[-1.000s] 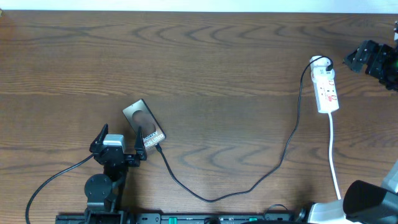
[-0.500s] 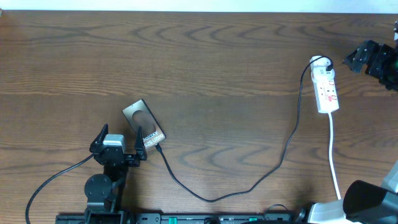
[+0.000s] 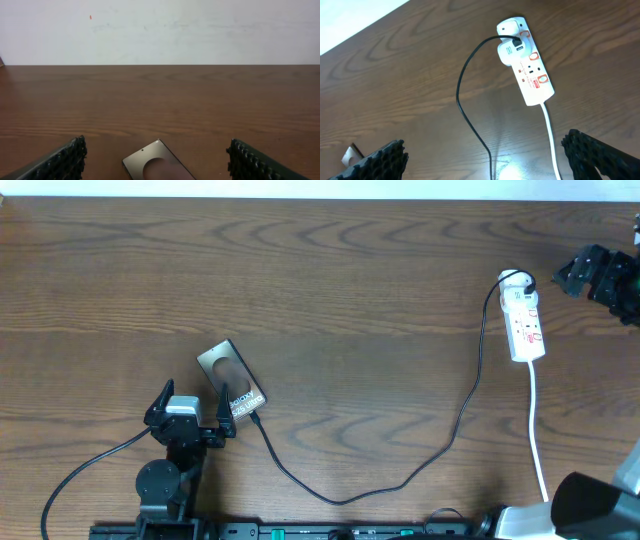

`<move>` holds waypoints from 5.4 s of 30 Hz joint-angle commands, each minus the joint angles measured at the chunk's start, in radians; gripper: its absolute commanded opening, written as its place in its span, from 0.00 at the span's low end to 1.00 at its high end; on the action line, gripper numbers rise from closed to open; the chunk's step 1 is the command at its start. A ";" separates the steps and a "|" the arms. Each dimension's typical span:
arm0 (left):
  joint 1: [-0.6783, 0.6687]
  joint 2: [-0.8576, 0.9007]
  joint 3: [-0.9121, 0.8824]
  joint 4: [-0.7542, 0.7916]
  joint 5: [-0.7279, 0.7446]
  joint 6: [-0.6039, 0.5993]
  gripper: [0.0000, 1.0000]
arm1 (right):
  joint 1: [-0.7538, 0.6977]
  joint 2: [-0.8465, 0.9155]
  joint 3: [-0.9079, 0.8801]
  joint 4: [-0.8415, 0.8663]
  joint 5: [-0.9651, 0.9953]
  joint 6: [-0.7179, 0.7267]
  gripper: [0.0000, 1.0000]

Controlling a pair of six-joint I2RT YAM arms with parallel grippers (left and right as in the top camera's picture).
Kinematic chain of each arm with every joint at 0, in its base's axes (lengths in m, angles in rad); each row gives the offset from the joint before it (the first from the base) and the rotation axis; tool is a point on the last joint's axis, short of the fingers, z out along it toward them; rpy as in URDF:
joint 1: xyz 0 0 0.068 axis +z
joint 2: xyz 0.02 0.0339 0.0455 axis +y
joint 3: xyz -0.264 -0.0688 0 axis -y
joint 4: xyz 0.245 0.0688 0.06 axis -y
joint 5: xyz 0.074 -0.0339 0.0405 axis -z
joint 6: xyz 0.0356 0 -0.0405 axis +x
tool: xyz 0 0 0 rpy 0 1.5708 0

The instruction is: Plug charger to phone and switch on socket

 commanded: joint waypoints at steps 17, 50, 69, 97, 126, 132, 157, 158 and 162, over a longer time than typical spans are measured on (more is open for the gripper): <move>-0.005 -0.007 -0.011 -0.044 -0.002 0.010 0.88 | 0.171 -0.461 -0.017 0.008 0.028 -0.021 0.99; -0.005 -0.007 -0.011 -0.044 -0.001 0.009 0.88 | 0.442 -1.377 -1.951 1.839 0.070 -0.103 0.99; -0.005 -0.007 -0.011 -0.044 -0.002 0.009 0.88 | 0.439 -1.627 -1.950 1.309 0.362 -0.057 0.99; -0.005 -0.007 -0.011 -0.044 -0.002 0.009 0.88 | 0.422 -1.627 -1.950 1.312 0.357 -0.058 0.99; -0.005 -0.007 -0.011 -0.044 -0.002 0.009 0.88 | 0.415 -1.626 -1.950 1.312 0.357 -0.058 0.99; -0.005 -0.007 -0.011 -0.044 -0.002 0.009 0.88 | 0.415 -1.626 -1.950 1.312 0.357 -0.058 0.99; -0.005 -0.007 -0.011 -0.044 -0.002 0.009 0.88 | 0.415 -1.626 -1.950 1.312 0.357 -0.058 0.99; -0.005 -0.007 -0.011 -0.044 -0.002 0.009 0.88 | 0.415 -1.626 -1.950 1.312 0.357 -0.058 0.99; -0.005 -0.007 -0.011 -0.044 -0.002 0.009 0.88 | 0.415 -1.626 -1.950 1.312 0.357 -0.058 0.99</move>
